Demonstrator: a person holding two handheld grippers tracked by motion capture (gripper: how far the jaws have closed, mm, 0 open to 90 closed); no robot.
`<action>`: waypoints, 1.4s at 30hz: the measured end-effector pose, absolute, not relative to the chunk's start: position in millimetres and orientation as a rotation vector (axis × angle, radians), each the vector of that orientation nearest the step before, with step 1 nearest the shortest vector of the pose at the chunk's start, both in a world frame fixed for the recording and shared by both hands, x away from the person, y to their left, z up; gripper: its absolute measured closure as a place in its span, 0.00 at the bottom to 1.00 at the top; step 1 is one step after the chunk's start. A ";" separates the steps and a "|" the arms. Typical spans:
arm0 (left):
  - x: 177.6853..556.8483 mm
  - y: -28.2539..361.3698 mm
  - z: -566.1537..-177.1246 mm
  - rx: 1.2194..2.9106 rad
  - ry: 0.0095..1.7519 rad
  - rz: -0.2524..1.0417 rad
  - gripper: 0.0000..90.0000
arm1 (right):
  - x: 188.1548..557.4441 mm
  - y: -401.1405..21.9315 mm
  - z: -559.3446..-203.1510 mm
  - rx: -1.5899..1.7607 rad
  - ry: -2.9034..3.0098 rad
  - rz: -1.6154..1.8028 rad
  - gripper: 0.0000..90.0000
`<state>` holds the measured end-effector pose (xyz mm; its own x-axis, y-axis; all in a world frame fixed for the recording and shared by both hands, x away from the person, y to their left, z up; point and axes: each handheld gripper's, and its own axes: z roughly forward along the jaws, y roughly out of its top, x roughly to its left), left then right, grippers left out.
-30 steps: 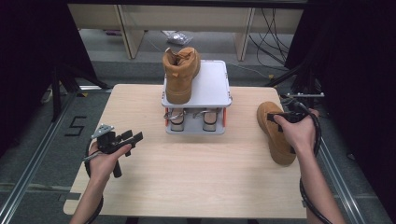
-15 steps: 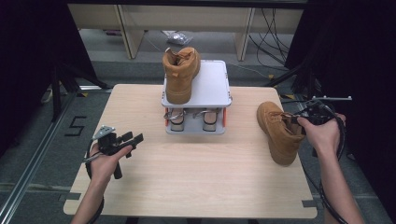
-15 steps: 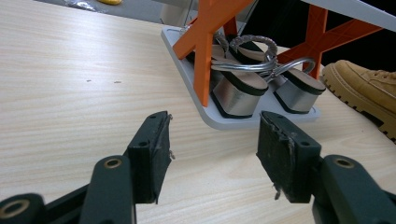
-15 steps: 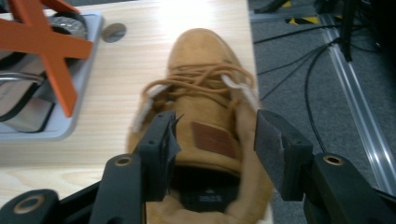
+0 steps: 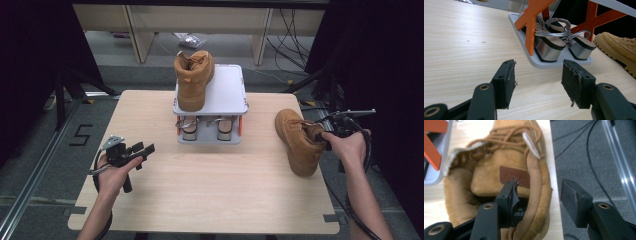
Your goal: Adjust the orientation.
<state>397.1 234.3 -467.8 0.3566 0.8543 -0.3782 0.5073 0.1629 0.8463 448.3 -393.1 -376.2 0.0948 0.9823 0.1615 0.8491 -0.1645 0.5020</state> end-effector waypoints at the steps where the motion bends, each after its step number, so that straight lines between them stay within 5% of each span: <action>1: 397.2 234.0 -468.3 1.494 1.291 0.383 0.48 | 449.8 -393.3 -378.8 2.097 1.831 0.662 0.54; 30: 397.1 234.1 -472.6 1.492 1.305 0.389 0.45 | 467.2 -393.8 -397.6 2.268 1.939 0.549 0.68; 36: 396.7 233.2 -473.5 1.494 1.307 0.384 0.45 | 469.7 -397.2 -399.1 2.185 2.002 0.484 0.83; 42: 397.2 233.2 -474.4 1.484 1.303 0.394 0.46 | 472.2 -389.3 -396.6 2.273 1.939 0.416 0.85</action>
<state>397.2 233.2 -474.4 0.3473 0.8581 -0.3782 0.5043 0.1692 0.8468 472.2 -389.3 -396.6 0.1386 0.9822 0.1267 0.9478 -0.1687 0.2705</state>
